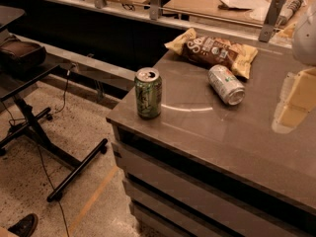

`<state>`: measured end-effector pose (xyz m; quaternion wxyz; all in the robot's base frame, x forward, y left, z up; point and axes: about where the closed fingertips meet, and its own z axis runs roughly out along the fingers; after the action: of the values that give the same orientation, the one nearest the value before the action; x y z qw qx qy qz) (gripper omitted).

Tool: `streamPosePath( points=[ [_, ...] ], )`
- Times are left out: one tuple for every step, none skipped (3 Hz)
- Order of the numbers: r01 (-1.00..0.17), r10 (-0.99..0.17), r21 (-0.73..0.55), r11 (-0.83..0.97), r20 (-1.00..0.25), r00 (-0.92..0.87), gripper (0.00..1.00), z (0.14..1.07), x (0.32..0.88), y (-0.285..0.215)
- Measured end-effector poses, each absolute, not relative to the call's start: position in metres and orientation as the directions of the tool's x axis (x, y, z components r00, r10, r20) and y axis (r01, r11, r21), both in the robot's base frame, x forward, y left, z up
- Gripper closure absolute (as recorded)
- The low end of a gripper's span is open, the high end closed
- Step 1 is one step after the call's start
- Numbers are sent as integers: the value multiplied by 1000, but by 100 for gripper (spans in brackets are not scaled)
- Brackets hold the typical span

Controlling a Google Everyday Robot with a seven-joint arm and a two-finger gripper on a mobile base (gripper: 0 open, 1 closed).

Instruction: Place 7up can upright

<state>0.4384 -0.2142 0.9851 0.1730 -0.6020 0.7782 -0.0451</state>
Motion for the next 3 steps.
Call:
streamPosePath(
  points=[
    [-921,-953,-279,271,-215,-215,0,985,438,-214],
    [-899,-934,-262,351,-172,-314,0,974,469,-216],
    [-852,-882,-228,471,-119,-456,0,950,518,-226]
  ],
)
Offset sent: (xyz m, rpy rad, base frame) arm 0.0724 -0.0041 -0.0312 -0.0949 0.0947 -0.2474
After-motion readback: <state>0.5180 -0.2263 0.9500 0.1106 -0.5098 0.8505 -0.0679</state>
